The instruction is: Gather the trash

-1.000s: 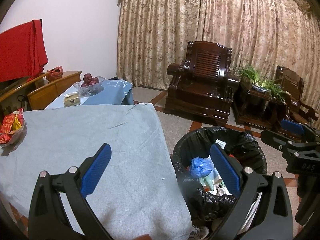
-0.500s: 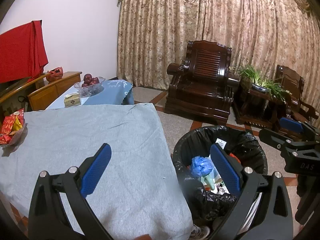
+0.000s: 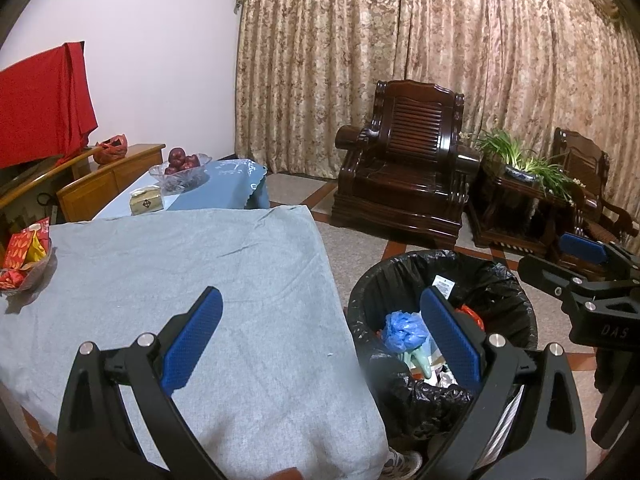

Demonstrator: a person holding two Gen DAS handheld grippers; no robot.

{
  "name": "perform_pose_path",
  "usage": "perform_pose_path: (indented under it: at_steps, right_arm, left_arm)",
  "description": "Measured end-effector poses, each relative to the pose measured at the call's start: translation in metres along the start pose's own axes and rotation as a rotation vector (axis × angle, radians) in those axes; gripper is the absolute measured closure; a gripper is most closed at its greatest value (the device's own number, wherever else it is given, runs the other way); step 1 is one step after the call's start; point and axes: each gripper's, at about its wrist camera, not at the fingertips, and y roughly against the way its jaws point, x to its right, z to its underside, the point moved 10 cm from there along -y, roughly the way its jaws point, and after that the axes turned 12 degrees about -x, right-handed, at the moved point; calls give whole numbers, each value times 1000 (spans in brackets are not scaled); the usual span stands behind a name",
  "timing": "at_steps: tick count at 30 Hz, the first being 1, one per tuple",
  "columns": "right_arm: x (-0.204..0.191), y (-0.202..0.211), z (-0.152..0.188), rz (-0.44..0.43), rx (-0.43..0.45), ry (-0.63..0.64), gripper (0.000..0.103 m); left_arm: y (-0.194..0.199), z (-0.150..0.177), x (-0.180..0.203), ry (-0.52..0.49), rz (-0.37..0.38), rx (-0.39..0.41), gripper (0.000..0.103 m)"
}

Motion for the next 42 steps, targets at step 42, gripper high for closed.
perform_pose_path:
  at_steps: [42]
  right_arm:
    - [-1, 0, 1, 0, -2, -3, 6]
  left_arm:
    - [1, 3, -7, -5, -5, -3, 7]
